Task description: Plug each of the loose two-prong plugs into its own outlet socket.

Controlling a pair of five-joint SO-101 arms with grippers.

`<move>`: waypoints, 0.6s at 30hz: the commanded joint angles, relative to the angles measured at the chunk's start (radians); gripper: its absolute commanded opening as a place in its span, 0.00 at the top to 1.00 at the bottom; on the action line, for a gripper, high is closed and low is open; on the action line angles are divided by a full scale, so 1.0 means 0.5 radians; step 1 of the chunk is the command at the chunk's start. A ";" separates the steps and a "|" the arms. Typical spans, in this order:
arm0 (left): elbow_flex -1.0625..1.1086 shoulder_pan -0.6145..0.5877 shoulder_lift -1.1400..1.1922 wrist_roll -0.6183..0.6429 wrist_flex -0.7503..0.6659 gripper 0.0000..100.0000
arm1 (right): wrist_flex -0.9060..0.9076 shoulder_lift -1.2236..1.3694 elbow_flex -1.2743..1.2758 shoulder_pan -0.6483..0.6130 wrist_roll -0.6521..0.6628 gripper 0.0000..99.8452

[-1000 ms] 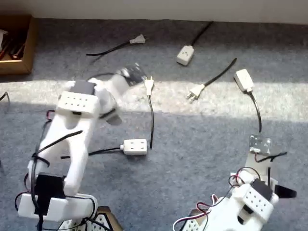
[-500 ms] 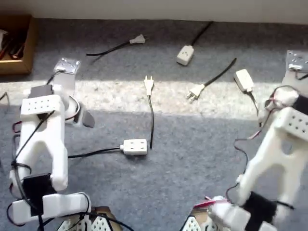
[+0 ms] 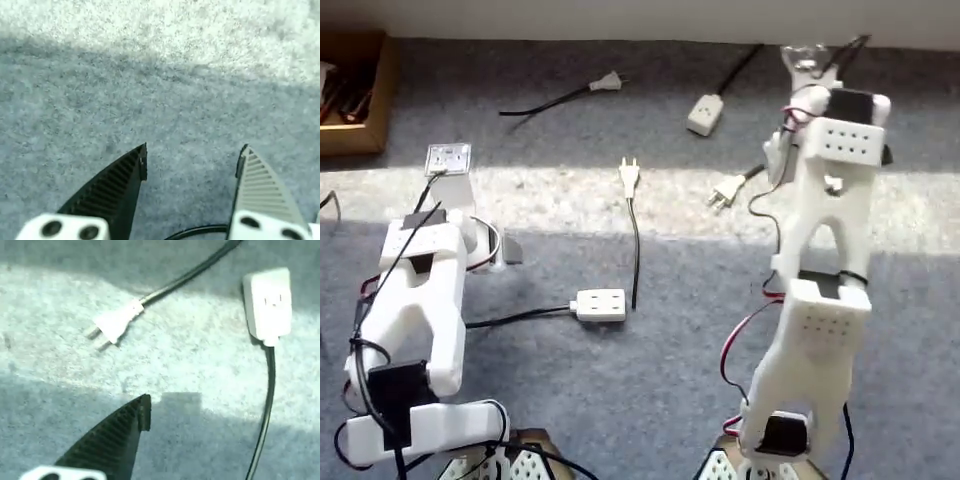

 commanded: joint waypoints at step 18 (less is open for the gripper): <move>0.192 0.109 -0.054 0.003 -0.301 0.71 | -0.394 0.615 -0.397 -0.109 -1.393 0.41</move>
